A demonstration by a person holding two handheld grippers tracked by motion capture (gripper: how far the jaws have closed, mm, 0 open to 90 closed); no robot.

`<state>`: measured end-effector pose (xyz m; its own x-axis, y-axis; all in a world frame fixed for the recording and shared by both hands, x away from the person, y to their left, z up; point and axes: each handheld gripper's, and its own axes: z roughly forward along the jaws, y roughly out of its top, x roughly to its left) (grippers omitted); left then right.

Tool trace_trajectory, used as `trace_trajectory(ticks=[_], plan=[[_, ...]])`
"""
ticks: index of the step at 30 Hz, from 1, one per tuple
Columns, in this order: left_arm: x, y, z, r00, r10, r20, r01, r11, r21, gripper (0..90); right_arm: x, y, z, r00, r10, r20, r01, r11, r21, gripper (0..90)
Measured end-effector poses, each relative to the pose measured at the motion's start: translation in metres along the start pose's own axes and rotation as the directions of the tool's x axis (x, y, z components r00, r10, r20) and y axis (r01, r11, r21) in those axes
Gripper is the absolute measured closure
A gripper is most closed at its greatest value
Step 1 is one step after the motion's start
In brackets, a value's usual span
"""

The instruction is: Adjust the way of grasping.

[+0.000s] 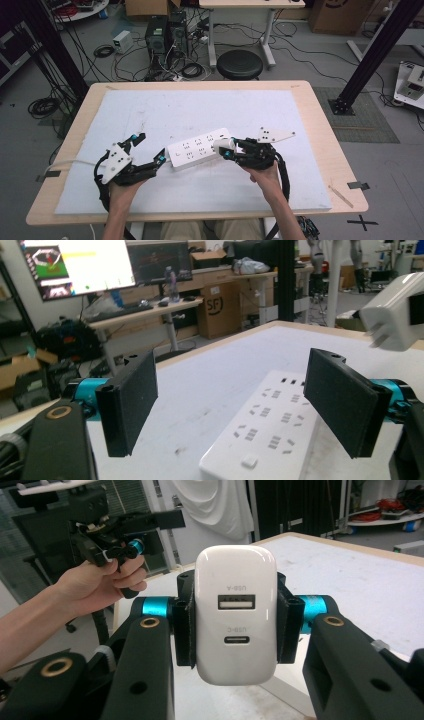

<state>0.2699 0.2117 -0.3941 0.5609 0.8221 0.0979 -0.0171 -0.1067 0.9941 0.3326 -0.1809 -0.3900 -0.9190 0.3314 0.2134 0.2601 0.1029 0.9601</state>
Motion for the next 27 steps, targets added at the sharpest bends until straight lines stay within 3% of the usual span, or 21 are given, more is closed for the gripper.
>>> trace_trajectory(ticks=[10, 12, 21, 27], plan=[[0.024, -0.013, -0.019, 0.9948, -0.055, -0.086, 0.061, 0.9959, 0.067, 21.6, -0.001, 0.0, -0.005, 0.9999, -0.001, 0.014, 0.001, 1.0, -0.021, 62.9], [0.032, -0.017, -0.024, 0.9904, -0.069, -0.12, 0.081, 0.9921, 0.096, 21.6, -0.002, 0.0, -0.008, 0.9997, 0.009, 0.022, -0.008, 1.0, -0.021, 62.9], [0.034, -0.022, -0.03, 0.9866, -0.055, -0.154, 0.076, 0.9881, 0.134, 21.6, -0.001, 0.0, -0.012, 0.9995, -0.013, 0.029, 0.013, 1.0, -0.015, 63.0], [0.032, -0.022, -0.033, 0.9857, -0.058, -0.158, 0.079, 0.9881, 0.132, 22.2, 0.0, -0.001, -0.016, 0.9992, -0.017, 0.037, 0.017, 1.0, -0.007, 63.0]])
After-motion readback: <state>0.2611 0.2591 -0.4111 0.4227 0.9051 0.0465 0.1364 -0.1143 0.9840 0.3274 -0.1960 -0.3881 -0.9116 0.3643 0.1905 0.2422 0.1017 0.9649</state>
